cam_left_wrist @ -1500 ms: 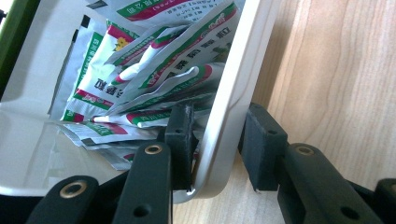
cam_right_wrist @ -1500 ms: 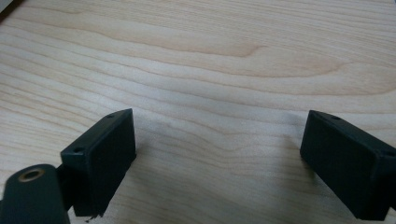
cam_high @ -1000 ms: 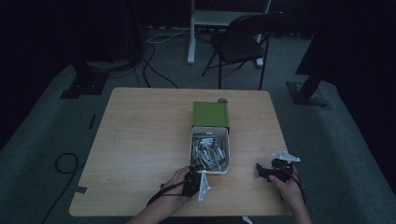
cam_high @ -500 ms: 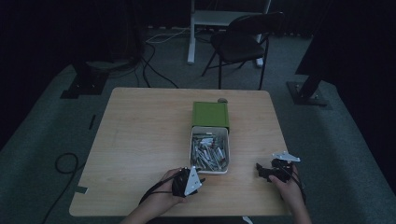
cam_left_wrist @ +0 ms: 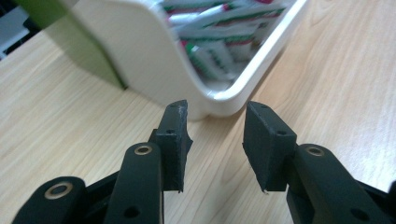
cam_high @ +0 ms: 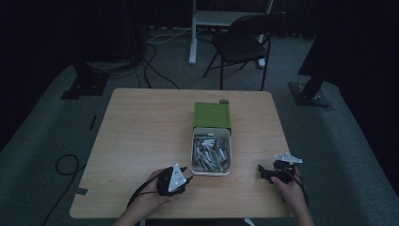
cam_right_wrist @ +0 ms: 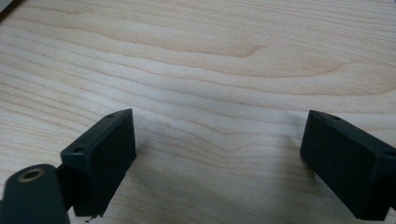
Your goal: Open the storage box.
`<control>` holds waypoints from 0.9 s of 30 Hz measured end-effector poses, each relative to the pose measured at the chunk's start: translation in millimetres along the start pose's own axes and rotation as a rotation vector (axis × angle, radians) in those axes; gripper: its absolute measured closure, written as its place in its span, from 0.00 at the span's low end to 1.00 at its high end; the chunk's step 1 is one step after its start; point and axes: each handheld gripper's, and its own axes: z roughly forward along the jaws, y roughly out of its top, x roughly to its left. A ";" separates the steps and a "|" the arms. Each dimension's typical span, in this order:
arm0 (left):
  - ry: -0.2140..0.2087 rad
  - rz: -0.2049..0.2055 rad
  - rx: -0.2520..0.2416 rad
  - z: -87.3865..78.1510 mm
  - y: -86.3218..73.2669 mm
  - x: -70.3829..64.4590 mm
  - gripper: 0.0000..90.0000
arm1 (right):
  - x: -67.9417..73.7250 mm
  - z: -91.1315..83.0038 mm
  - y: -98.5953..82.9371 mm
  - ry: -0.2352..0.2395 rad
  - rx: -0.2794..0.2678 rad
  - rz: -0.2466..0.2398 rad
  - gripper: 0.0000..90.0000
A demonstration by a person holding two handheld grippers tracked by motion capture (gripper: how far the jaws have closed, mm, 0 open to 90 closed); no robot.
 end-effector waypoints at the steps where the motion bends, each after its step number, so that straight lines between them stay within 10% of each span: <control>1: 0.004 -0.015 -0.001 -1.0 -2.4 1.7 0.68 | 0.0 0.0 0.0 0.000 0.000 0.000 0.11; 27: 0.178 -0.334 -0.023 -17.9 -59.0 58.5 0.58 | 0.0 0.1 0.0 0.000 -0.001 0.000 0.11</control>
